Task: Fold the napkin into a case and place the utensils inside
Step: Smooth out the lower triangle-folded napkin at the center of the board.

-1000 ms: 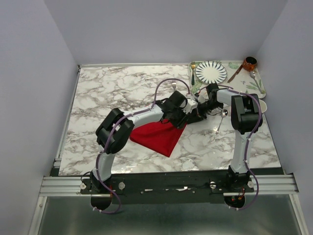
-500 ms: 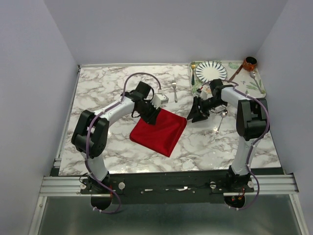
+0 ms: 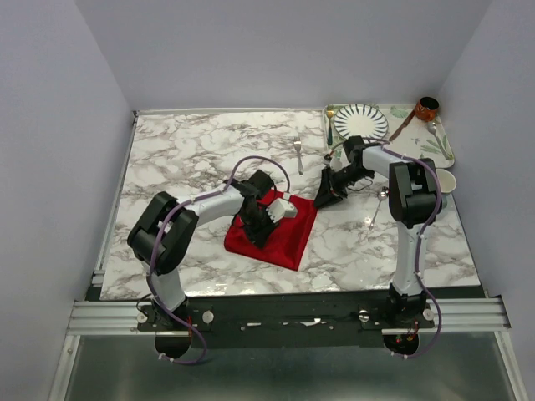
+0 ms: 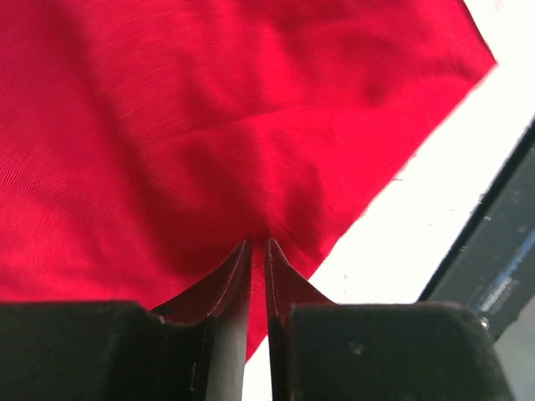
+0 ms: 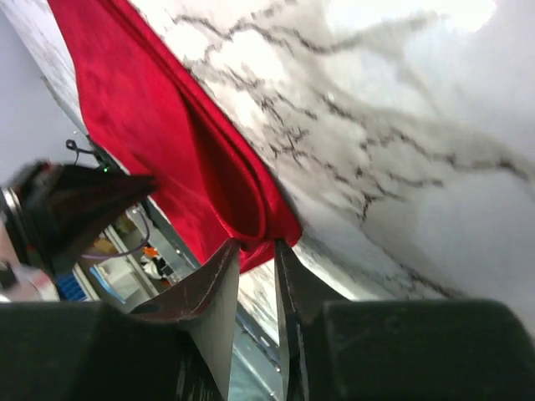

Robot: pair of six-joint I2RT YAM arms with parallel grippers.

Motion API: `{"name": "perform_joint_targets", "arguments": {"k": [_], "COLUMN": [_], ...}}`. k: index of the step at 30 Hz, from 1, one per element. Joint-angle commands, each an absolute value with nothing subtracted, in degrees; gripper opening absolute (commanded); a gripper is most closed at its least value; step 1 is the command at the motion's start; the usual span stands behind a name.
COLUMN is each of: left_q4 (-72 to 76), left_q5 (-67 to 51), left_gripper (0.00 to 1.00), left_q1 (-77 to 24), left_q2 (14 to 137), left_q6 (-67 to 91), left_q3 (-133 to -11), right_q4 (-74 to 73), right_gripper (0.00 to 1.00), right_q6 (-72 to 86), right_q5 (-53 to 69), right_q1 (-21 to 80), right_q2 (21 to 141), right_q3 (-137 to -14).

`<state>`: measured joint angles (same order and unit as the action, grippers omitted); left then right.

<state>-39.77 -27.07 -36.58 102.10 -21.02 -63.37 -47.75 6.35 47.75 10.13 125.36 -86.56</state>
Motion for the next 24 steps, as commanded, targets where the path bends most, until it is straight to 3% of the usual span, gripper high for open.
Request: {"name": "perform_joint_targets", "arguments": {"k": [1, 6, 9, 10, 12, 17, 22, 23, 24], "left_q4": [-42.36, -42.54, -43.07, -42.98, -42.28, -39.12, -30.86, -29.72, -26.66], "left_q5": [-29.08, -30.67, -31.64, -32.25, -34.53, -34.28, -43.48, -44.81, -46.30], "left_gripper": [0.22, 0.24, 0.31, 0.32, 0.36, 0.40, 0.40, 0.43, 0.53], "left_q1": [-41.03, -41.75, -40.26, -39.38, -37.02, -33.05, -29.80, -29.19, -28.40], "left_q2": [99.67, 99.40, 98.53, 97.48, 96.42, 94.40, 93.08, 93.08, 92.90], "left_q6": [-20.04, -17.49, -17.05, -16.70, -16.09, -13.81, -9.76, -6.62, -4.59], "left_q3": [-61.70, -62.66, -64.33, -64.86, -65.48, -67.23, -66.97, -66.54, -65.92], "right_q4": [-50.88, -57.03, -58.45, -59.06, -59.67, -58.89, -56.17, -55.64, -55.11], "right_gripper": [0.31, 0.38, 0.52, 0.62, 0.67, 0.69, 0.58, 0.60, 0.64], "right_q6": [2.83, -3.68, -6.15, -6.33, -5.72, -2.82, -1.76, -2.28, -2.11], "right_q5": [43.34, 40.78, 40.78, 41.13, 43.50, 44.64, 47.45, 51.55, 54.29], "right_q1": [10.63, 10.64, 10.55, 10.63, 10.72, 12.21, 12.74, 12.74, 12.74], "right_q2": [127.88, 128.15, 126.83, 126.48, 126.74, 128.49, 125.96, 124.38, 120.71], "right_q3": [-91.31, -96.23, -96.33, -96.59, -97.38, -98.53, -96.86, -95.90, -94.24]}}
